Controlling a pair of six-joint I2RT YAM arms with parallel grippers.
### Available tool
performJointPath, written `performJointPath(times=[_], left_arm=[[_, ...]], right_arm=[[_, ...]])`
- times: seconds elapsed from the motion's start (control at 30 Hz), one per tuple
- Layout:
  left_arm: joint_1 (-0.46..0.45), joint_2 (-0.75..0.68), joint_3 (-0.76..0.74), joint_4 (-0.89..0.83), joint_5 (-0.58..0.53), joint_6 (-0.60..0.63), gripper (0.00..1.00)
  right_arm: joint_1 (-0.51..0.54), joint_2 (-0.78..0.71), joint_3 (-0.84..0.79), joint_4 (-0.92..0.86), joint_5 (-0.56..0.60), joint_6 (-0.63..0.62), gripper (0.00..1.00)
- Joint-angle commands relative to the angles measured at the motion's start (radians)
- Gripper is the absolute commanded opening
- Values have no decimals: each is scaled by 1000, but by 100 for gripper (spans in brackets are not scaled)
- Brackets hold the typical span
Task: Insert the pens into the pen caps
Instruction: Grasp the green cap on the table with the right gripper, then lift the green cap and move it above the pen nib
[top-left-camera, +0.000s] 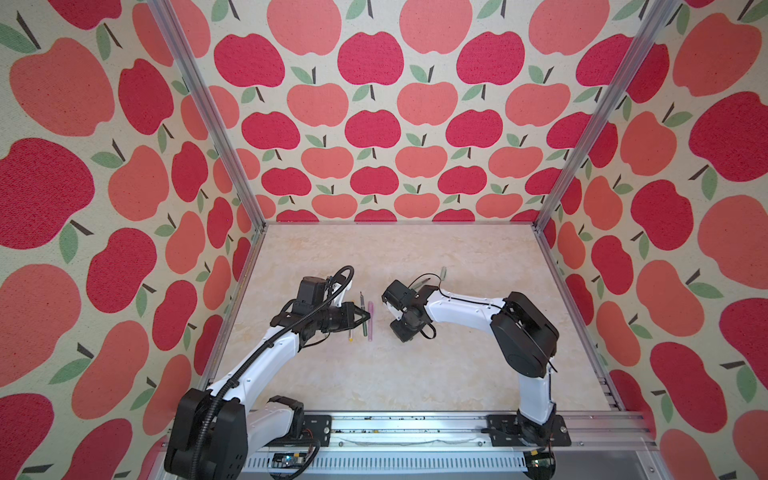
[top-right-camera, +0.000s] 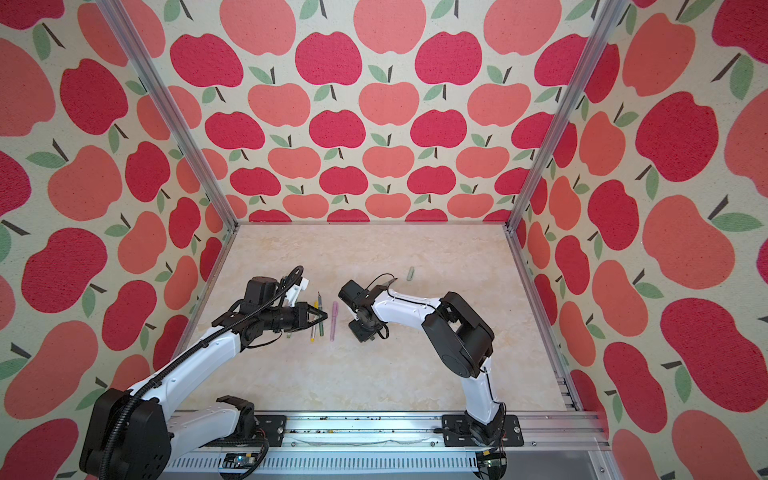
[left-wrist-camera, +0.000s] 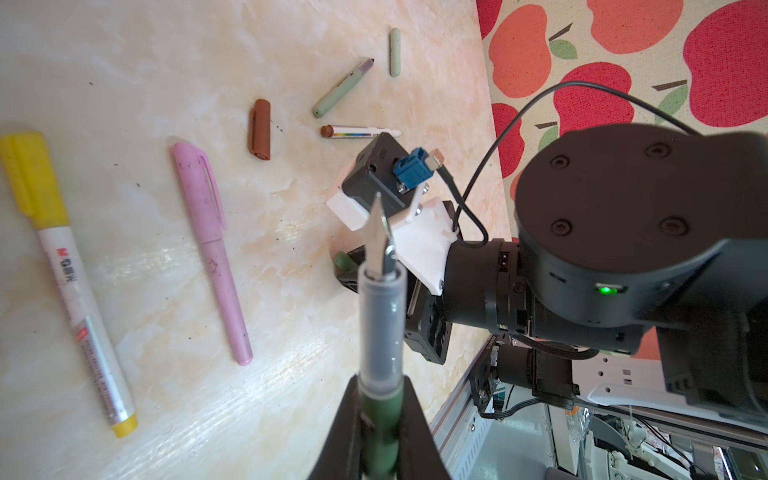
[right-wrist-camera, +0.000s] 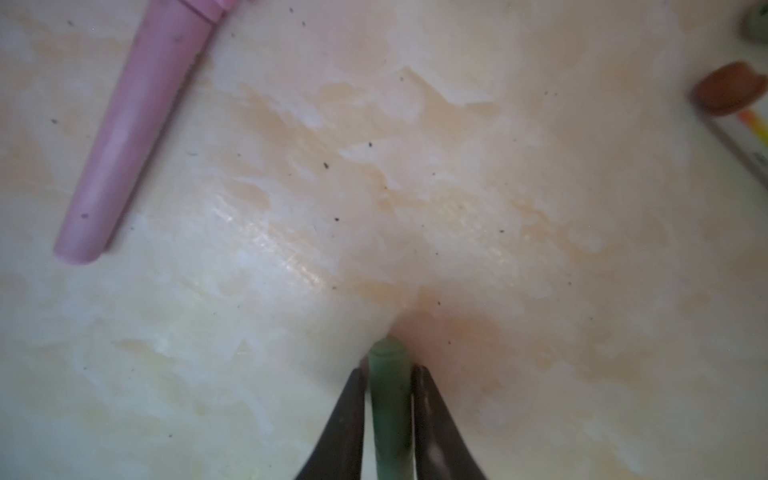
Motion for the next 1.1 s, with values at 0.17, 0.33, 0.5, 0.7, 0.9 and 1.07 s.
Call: performJointPath(times=[0.17, 0.33, 0.5, 0.7, 0.9, 1.07], left_arm=[[4, 13, 13, 29, 24, 1, 0], [-17, 19, 22, 35, 14, 13, 0], [-94, 47, 48, 43, -16, 65, 0], [-176, 104, 45, 167, 10, 65, 0], [-251, 185, 65, 267, 40, 61, 0], [-284, 226, 77, 329, 52, 43, 0]], right_arm=[[3, -1, 13, -33, 66, -1, 14], [-25, -75, 7, -17, 60, 26, 11], [-113, -218, -26, 60, -46, 103, 8], [-249, -390, -100, 248, -195, 246, 6], [-341, -458, -174, 512, -356, 460, 4], [-338, -433, -170, 598, -459, 526, 3]])
